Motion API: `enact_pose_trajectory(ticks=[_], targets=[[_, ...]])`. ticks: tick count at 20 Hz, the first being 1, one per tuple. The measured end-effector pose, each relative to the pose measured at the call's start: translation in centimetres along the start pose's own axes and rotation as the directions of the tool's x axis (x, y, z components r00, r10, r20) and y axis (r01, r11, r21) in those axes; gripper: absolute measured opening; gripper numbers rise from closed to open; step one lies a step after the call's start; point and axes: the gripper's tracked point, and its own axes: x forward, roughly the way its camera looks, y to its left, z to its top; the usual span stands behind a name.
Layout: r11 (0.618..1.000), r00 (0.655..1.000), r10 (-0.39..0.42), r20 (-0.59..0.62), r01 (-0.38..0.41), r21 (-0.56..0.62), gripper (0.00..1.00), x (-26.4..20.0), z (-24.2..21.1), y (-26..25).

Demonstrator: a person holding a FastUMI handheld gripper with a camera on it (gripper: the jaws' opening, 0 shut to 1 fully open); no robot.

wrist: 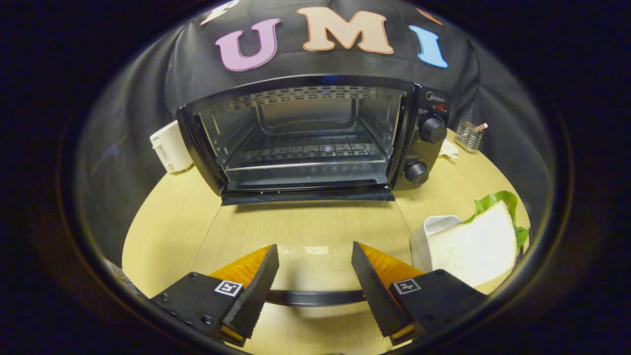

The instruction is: Open the toaster oven, put the food inside, and close the toaster oven door.

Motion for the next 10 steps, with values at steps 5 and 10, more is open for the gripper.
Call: enact_pose_trajectory(ticks=[5, 10], targets=[[0.988, 0.991, 0.124, -0.059, -0.117, 0.099, 0.94, -2.3, 3.1, -1.3], [0.971, 0.978, 0.191, -0.078, -0.177, 0.163, 0.93, -5.9, 7.3, -5.6]])
